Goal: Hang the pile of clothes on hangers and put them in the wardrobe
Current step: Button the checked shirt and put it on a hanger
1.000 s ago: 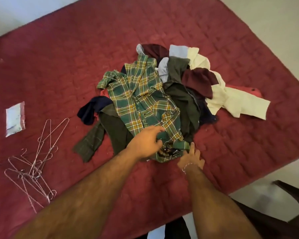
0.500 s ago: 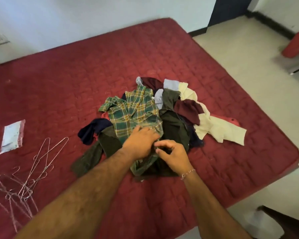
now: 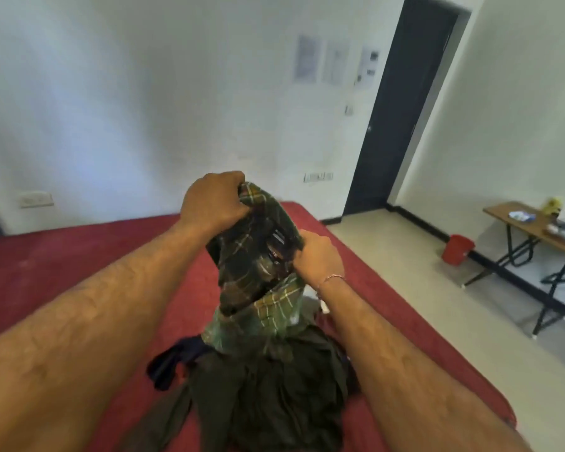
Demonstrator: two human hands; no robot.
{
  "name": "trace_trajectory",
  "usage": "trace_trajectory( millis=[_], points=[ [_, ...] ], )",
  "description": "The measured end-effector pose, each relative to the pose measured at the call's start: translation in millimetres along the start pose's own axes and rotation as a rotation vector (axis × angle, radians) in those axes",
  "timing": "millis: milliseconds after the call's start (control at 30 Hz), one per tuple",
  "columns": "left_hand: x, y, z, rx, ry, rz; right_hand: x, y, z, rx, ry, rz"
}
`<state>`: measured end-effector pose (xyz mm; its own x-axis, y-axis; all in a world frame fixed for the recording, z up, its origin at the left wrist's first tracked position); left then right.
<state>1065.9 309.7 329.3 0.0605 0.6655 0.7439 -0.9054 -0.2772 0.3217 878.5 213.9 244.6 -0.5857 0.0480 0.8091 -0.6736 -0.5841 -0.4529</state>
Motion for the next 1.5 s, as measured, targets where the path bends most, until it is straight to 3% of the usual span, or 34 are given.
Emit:
trace_trajectory(
  millis=[133, 233, 367, 567, 633, 733, 800, 867, 1000, 1133, 1200, 1367, 1500],
  points=[
    [97, -13, 26, -0.224, -0.125, 0.171, 77, -44, 30, 0.092, 0.109, -0.282],
    [169, -6, 39, -0.246, -0.025, 0.089, 138, -80, 43, 0.129, 0.322, -0.366],
    [274, -5, 44, -0.071, 0.221, -0.055, 226, -125, 35, 0.069, 0.480, -0.339],
    [376, -33, -2, 0.257, 0.439, -0.359, 290, -151, -8, -0.016, 0.445, 0.031],
    [397, -37, -35, 0.294, 0.464, -0.367, 293, -148, -34, -0.009, 0.410, -0.022],
    [420, -45, -75, 0.322, 0.499, -0.328, 288, -136, -69, 0.014, 0.481, -0.290],
    [434, -45, -114, 0.338, 0.483, -0.279, 284, -118, -102, -0.021, 0.498, -0.258],
    [446, -52, -147, 0.358, 0.457, -0.244, 277, -93, -127, -0.125, 0.436, -0.055],
    [461, -70, -199, 0.467, 0.315, -0.088, 261, -72, -175, -0.234, 0.114, 0.348],
    [464, -97, -247, 0.676, 0.187, -0.040, 252, -81, -218, -0.204, -0.227, 0.503],
    [462, -109, -269, 0.768, 0.157, -0.169, 244, -83, -229, -0.207, -0.299, 0.489],
    [451, -133, -312, 0.872, 0.215, -0.519, 203, -91, -246, -0.224, -0.299, 0.389],
    [414, -165, -324, 0.809, 0.056, -0.693, 141, -92, -266, -0.230, -0.513, 0.502]
  ],
)
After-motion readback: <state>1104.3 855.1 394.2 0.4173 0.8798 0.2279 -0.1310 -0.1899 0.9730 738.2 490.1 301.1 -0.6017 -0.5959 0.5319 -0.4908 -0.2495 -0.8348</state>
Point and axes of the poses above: each hand's wrist, its own z-axis towards the middle knuckle, its own x-axis out of the back of the hand, y = z × x, the point moved 5 cm from there along z, towards the middle knuckle, and after that the axes turned 7 degrees about y, right-handed, at the moved point
